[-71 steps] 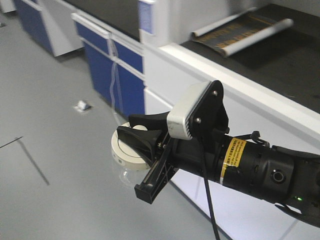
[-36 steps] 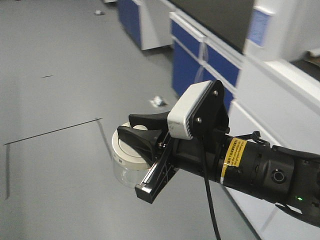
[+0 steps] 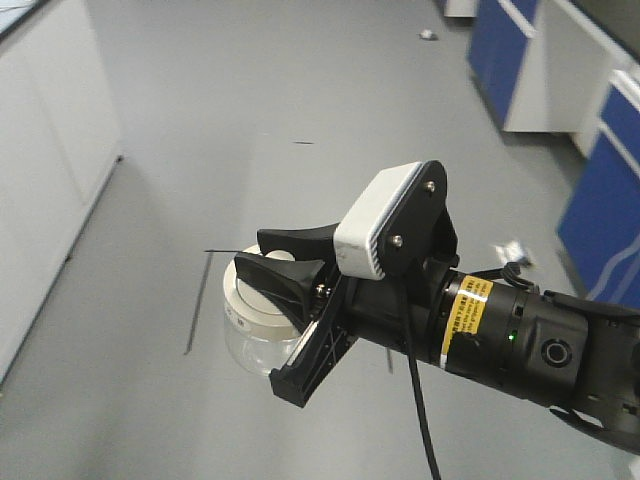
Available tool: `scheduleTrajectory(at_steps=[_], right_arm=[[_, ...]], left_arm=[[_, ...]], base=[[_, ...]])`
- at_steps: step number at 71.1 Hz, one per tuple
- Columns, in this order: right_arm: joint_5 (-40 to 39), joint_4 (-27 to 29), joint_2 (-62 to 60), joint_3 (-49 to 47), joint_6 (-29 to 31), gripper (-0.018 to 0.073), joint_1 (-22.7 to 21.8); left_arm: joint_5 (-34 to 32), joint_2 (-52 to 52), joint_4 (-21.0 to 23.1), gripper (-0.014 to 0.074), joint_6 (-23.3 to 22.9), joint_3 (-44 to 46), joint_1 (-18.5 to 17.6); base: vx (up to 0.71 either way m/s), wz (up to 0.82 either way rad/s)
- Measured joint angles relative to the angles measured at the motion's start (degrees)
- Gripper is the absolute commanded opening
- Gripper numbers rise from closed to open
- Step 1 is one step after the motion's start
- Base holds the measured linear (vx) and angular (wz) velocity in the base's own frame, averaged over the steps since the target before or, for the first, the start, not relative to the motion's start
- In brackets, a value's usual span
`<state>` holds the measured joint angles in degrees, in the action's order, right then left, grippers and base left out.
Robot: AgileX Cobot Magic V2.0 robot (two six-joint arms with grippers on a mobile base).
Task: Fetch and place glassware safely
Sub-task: 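Hold the jar in the right gripper while the base turns away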
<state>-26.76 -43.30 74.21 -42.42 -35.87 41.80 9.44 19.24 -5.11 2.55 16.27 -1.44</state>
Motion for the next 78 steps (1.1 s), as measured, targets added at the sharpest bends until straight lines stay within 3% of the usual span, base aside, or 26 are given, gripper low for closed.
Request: scheduleTrajectory(at_steps=[30, 78], right_arm=[[-0.1, 0.0, 0.0, 0.0, 0.0, -0.0003, 0.0], [-0.1, 0.0, 0.0, 0.0, 0.0, -0.0003, 0.0]], left_arm=[[0.1, 0.0, 0.0, -0.0007, 0.0, 0.0, 0.0], [0.4, 0.0, 0.0, -0.0007, 0.0, 0.0, 0.0]], base=[[0.28, 0.33], [0.39, -0.07]])
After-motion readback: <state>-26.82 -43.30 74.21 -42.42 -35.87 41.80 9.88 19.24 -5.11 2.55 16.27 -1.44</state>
